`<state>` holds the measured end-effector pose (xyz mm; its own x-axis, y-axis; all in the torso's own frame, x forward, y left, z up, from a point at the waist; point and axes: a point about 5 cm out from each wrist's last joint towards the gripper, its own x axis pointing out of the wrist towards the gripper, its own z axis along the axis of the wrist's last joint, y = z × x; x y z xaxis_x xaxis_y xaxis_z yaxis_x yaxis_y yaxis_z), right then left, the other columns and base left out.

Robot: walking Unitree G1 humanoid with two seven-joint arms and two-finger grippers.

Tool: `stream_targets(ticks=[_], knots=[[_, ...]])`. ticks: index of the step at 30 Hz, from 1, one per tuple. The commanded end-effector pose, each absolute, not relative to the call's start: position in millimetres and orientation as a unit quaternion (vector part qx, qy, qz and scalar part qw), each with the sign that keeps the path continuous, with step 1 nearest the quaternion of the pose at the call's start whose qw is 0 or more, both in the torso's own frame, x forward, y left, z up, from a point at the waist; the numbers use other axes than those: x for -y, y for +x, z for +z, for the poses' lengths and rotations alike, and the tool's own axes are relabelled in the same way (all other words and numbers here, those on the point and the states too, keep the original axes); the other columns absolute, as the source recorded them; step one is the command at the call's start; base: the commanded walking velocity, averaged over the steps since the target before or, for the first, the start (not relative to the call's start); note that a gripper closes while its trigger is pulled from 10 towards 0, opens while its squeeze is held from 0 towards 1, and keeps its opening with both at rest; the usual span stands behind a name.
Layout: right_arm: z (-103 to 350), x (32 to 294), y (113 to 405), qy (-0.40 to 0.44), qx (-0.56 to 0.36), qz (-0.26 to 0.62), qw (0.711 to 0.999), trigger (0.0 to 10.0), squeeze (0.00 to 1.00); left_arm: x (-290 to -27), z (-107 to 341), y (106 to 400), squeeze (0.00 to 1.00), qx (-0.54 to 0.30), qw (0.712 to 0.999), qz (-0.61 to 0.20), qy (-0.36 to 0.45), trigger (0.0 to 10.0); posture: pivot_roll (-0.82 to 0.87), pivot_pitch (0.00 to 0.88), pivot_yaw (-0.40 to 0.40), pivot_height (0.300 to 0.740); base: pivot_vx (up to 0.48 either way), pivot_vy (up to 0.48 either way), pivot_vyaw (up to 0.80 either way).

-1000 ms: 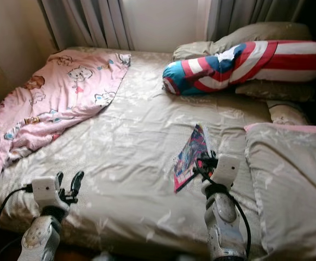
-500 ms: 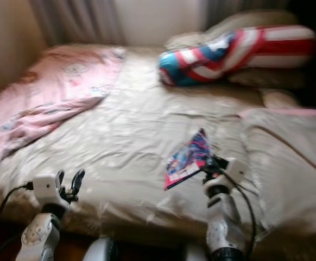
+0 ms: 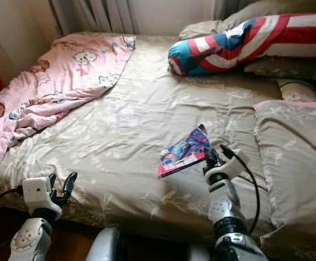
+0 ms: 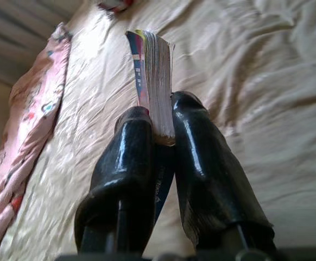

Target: Clean up the room

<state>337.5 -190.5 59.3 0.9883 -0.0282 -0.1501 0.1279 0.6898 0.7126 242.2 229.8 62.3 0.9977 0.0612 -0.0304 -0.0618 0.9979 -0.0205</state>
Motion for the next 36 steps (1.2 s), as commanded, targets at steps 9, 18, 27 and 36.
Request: stream_targets(ticks=[9,18,27,36], knots=[[51,198,338,0.437,-0.077,-0.087,0.892,10.0,0.0,-241,74,208,0.0,-0.036,0.999,0.02,0.022,10.0,0.14,0.264,0.111,0.647,0.0,0.0,0.0],[21,221,312,0.434,-0.131,-0.19,0.871,10.0,0.0,-244,81,188,0.0,-0.059,0.998,0.01,0.032,10.0,0.16,0.331,0.138,0.647,0.0,0.0,0.0],[11,230,302,0.427,-0.151,-0.228,0.862,10.0,0.0,-239,81,180,0.0,-0.082,0.996,0.003,0.032,10.0,0.16,0.358,0.143,0.647,0.0,0.0,0.0],[5,229,296,0.434,-0.162,-0.245,0.852,10.0,0.0,-238,83,177,0.0,-0.093,0.995,0.001,0.033,10.0,0.17,0.364,0.145,0.647,0.0,0.0,0.0]])
